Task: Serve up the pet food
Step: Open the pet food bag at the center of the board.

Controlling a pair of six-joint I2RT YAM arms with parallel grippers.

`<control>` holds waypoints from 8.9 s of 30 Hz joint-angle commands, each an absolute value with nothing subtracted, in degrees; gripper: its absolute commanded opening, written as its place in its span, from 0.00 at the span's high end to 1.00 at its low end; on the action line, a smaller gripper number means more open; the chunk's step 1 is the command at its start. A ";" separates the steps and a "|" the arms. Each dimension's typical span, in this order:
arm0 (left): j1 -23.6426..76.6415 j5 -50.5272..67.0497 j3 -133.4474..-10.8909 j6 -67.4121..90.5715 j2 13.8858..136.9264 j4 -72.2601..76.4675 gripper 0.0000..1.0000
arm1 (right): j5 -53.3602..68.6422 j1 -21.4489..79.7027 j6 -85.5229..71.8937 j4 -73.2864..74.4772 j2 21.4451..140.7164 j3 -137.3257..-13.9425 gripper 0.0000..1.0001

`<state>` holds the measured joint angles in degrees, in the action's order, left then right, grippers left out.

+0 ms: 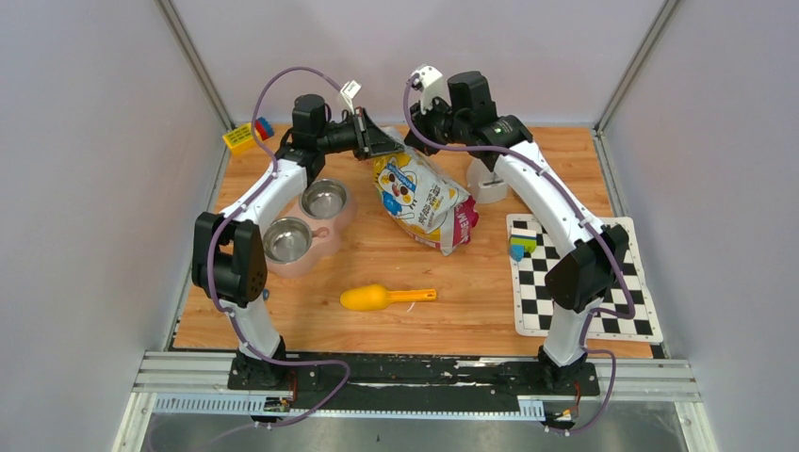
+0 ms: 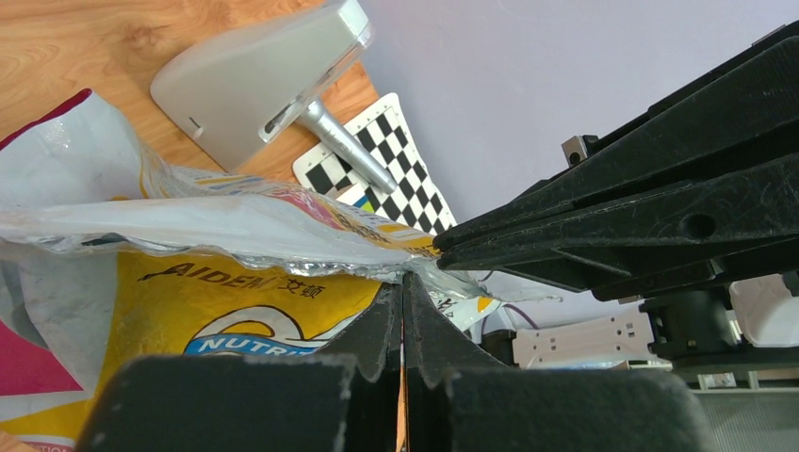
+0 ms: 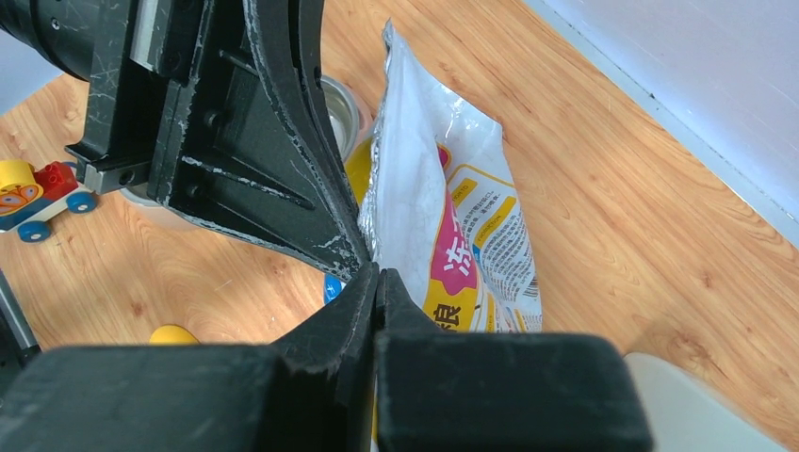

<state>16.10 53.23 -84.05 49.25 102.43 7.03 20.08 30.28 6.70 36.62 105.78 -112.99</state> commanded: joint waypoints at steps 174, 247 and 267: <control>16.24 52.40 -81.57 50.27 96.34 11.57 1.00 | 2.89 37.96 19.45 34.71 104.04 -115.31 0.74; 16.43 50.26 -79.83 44.65 93.26 6.94 1.00 | 6.20 37.07 16.95 45.23 108.07 -124.89 0.73; 16.41 49.05 -78.56 43.92 92.07 6.70 1.00 | 6.50 37.30 17.07 44.70 107.23 -119.57 0.76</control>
<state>16.14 48.45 -78.30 45.60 95.46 4.91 6.55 37.30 17.21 45.95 107.74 -120.20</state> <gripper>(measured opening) 0.006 0.243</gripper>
